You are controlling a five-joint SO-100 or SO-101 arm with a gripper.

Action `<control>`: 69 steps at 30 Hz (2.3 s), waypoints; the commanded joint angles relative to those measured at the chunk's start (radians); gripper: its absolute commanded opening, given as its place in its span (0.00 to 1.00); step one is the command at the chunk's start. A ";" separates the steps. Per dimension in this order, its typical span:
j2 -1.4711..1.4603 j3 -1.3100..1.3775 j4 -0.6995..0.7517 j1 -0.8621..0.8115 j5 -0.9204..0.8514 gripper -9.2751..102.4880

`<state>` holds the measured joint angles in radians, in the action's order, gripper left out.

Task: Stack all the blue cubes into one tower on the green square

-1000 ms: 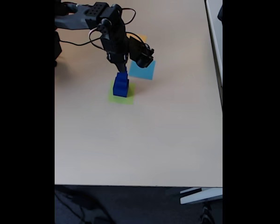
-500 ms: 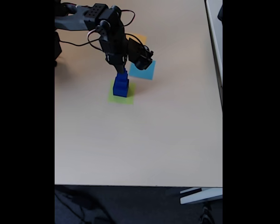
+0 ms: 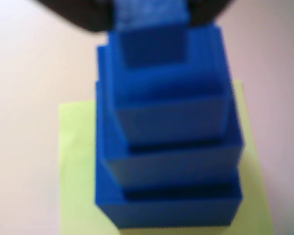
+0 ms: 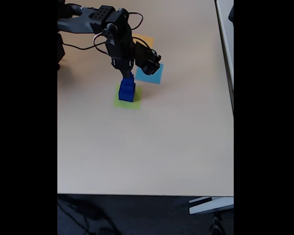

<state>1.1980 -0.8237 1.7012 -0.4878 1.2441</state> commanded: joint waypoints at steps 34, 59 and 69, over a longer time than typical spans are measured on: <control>0.015 -0.005 -0.005 0.015 0.011 0.08; 0.005 -0.003 -0.015 0.020 -0.011 0.14; 0.005 -0.003 -0.015 0.021 -0.014 0.16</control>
<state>1.1980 -0.8330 1.7012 -0.4725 1.2364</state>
